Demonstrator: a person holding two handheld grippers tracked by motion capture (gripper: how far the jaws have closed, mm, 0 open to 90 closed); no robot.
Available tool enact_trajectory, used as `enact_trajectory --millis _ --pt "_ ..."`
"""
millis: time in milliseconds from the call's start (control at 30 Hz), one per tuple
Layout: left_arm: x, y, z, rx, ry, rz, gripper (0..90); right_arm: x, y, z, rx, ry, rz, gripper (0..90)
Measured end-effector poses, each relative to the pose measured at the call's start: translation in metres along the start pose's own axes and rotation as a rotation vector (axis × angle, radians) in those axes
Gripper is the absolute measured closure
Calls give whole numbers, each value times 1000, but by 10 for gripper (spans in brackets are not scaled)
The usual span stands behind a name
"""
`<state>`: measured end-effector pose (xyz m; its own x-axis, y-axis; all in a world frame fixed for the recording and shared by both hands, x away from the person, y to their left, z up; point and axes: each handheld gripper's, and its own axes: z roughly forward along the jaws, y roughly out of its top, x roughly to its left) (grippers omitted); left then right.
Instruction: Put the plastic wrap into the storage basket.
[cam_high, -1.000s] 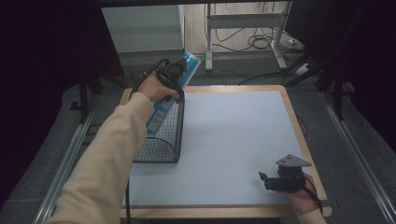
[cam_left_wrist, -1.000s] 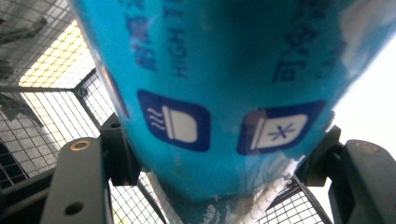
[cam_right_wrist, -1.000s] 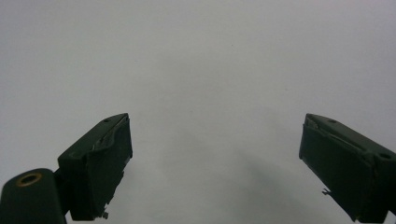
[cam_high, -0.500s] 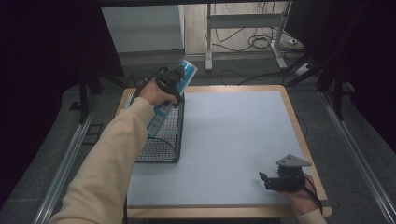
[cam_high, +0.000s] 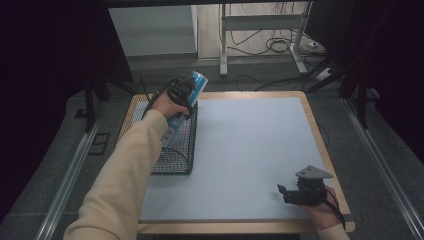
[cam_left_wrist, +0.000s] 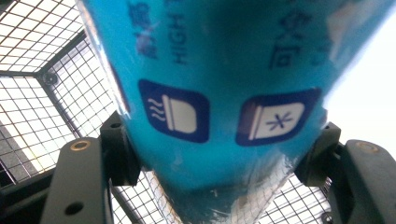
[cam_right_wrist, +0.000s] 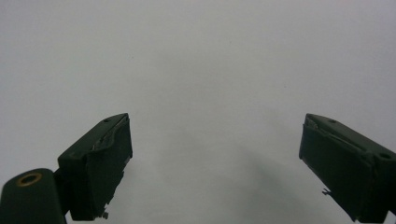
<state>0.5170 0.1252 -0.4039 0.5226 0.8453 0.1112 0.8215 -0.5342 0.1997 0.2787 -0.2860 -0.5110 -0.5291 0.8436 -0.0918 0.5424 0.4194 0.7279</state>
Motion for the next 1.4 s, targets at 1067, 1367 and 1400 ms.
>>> enact_trajectory --millis 1067,1367,1400 --pt "19 3 32 23 40 -80 312 1 0 0 -1 -1 -7 98" --pt "15 -6 8 -40 92 -67 221 1 0 0 -1 -1 -8 98" --pt "15 -10 1 -62 85 -75 212 1 0 0 -1 -2 -9 97"
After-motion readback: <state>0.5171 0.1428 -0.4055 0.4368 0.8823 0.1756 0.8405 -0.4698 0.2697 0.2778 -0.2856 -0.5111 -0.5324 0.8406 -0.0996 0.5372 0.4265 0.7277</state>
